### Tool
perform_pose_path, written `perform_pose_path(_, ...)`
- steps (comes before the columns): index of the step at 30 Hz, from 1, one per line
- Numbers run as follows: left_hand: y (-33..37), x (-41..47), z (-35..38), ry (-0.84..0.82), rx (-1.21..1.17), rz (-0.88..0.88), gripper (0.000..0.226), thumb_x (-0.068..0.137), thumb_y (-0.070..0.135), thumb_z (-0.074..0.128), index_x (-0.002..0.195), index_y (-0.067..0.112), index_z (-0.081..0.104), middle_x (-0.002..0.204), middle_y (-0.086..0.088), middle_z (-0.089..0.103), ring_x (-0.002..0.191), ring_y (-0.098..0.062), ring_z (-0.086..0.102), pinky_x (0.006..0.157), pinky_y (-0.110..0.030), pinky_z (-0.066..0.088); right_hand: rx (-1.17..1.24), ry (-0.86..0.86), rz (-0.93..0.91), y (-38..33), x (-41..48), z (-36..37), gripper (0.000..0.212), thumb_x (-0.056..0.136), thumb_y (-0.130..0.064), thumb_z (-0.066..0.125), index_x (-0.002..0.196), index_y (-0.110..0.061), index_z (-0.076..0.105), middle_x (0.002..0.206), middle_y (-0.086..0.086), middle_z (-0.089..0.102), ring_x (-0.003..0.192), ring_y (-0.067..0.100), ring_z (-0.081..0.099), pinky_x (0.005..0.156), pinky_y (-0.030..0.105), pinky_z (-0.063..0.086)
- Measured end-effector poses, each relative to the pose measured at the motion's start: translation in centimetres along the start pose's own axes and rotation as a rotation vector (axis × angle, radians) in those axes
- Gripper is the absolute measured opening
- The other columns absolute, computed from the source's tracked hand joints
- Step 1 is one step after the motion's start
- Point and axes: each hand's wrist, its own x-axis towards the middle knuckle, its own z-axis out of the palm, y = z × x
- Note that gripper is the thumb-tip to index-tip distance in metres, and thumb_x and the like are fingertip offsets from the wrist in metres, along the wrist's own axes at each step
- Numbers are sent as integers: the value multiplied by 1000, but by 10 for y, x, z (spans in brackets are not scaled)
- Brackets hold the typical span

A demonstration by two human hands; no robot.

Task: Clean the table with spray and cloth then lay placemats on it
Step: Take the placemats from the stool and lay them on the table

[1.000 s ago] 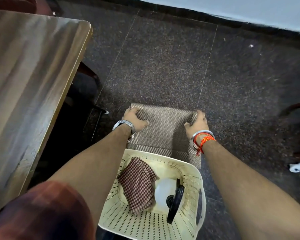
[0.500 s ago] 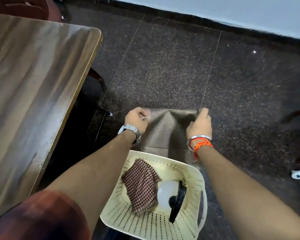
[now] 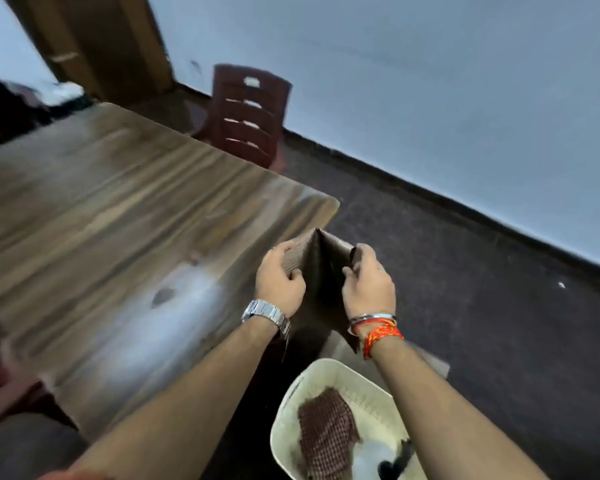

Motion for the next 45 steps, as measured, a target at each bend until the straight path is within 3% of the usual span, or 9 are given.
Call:
perform_pose_path(8,-47,-6,-179,251,-61,-227,51,75,7,57,125,20,57,111,-6,68,97,-29,65,87,-38,53,-114,-125,-401,-188,-27,50,21,89,-6,49,108,-9,58,102,11,69,98,34,62,73,40,49)
perform_pose_path(13,-107,-28,-276,336,-62,-316,53,77,8,57,129,19,54,120,-6,65,108,-26,61,92,-31,49,-208,-273,-534,-282,-93,107,23,90,-4,42,108,-5,56,108,16,64,103,36,58,81,42,47)
perform_pose_path(17,-161,-45,-351,355,-56,-335,54,78,8,62,130,19,53,121,-3,64,109,-22,60,83,-18,40,-100,-242,-576,-340,-138,157,19,79,3,52,95,-1,60,105,20,57,95,40,56,77,44,51)
perform_pose_path(19,-183,-48,-380,359,-68,-357,53,78,11,64,129,19,53,120,-2,65,110,-22,61,84,-17,40,-10,-202,-539,-360,-153,181,18,71,7,56,86,0,60,96,22,53,84,43,54,72,46,51)
perform_pose_path(24,-215,-49,-432,330,-145,-421,47,74,15,68,118,21,54,104,-6,69,93,-25,65,75,-24,47,96,-338,-274,-396,-177,220,17,80,5,47,95,1,52,96,30,61,93,48,56,77,46,43)
perform_pose_path(28,-239,-31,-451,291,-157,-437,55,70,12,64,122,23,50,101,-10,69,91,-28,66,68,-23,44,-2,-197,-354,-416,-177,248,15,74,-4,56,89,-4,60,104,22,56,94,44,51,80,45,44)
perform_pose_path(33,-269,13,-473,315,-142,-444,58,69,10,61,124,23,49,87,1,63,77,-24,65,66,-26,52,-57,-314,-347,-454,-140,289,19,81,-6,55,100,-8,58,105,18,56,100,43,54,84,46,43)
perform_pose_path(38,-290,84,-501,323,-143,-476,59,72,8,60,127,24,48,99,0,61,79,-17,61,63,-20,47,-160,-358,-337,-491,-90,347,22,77,-8,56,99,-9,60,108,17,59,104,41,54,88,43,43)
perform_pose_path(45,-328,179,-538,308,-178,-545,65,69,12,60,131,23,47,110,-3,63,85,-21,65,68,-27,55,-79,-543,-174,-545,-23,417,16,86,-15,51,101,-14,53,104,25,61,109,42,51,93,41,42)
